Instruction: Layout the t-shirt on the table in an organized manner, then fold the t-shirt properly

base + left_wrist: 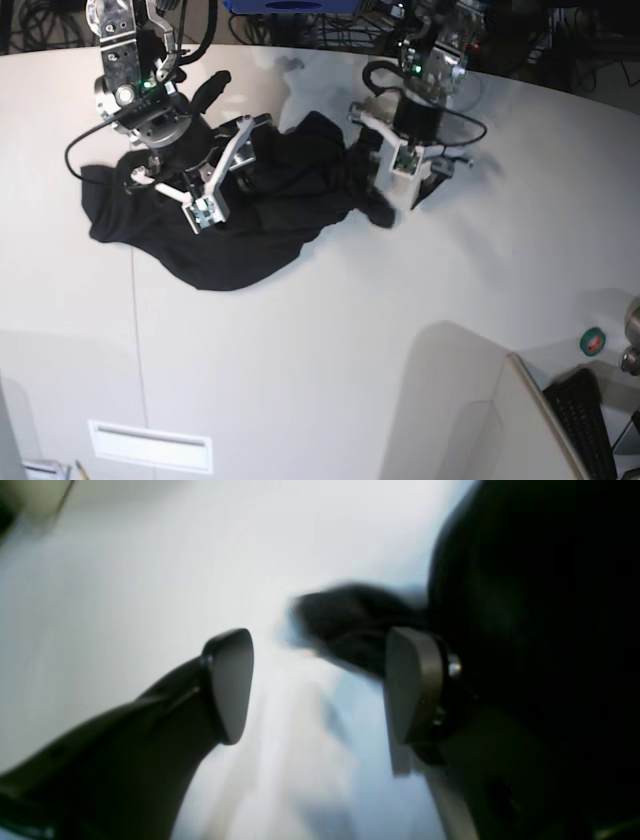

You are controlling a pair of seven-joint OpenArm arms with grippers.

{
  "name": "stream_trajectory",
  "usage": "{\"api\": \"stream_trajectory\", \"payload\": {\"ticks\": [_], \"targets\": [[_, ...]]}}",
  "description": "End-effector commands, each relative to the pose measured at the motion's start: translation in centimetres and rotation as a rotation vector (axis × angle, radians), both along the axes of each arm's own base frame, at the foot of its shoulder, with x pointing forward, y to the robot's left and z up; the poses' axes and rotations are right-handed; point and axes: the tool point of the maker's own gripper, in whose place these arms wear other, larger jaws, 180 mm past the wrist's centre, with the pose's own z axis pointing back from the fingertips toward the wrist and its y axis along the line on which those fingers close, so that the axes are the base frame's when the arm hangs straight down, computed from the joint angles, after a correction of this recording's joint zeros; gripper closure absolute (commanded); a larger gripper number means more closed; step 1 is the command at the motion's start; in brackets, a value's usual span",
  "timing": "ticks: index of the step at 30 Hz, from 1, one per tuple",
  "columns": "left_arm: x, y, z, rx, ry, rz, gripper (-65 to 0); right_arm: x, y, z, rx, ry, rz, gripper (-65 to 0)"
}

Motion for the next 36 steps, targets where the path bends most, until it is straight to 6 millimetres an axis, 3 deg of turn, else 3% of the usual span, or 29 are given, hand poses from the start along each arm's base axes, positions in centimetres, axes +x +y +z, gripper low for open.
{"api": "stream_trajectory", "payload": {"ticks": [1,9,14,18,23,26,31,34,36], "targets": [[-0.3,-0.5,0.0,-0.007,-0.007,-0.019,-40.0,1.1,0.3,1.4,0.024,-0.057,-0.001,-30.5],[-6.1,-0.5,-3.0,-0.006,0.111,-0.026,-39.8,0.0,0.1,0.7,0.021,-0.029,-0.005,-30.5],[-7.3,0.0,-3.6,0.005,0.136,-0.029,-39.8,0.0,0.0,0.7,0.02,-0.028,-0.008,-30.5],[-7.3,0.4,-3.5,0.013,0.134,-0.03,-39.8,0.5,-0.5,0.9,0.008,-0.041,-0.016,-30.5],[-6.9,0.2,-3.1,0.009,0.119,-0.028,-39.8,2.1,-5.2,1.2,-0.034,-0.064,-0.14,-30.5],[-6.2,1.1,-1.8,0.002,0.081,0.006,-39.8,2.4,-6.7,1.3,-0.048,-0.068,-0.178,-30.9],[-4.4,3.6,0.3,0.005,0.016,0.089,-40.3,2.3,-6.4,1.1,-0.045,-0.063,-0.173,-31.2],[-4.1,4.0,0.6,0.009,0.007,0.097,-40.3,2.4,-6.3,1.2,-0.04,-0.064,-0.173,-31.2],[-4.3,4.1,0.3,0.012,0.016,0.098,-40.3,3.1,-4.9,1.7,-0.022,-0.082,-0.144,-30.8]]}}
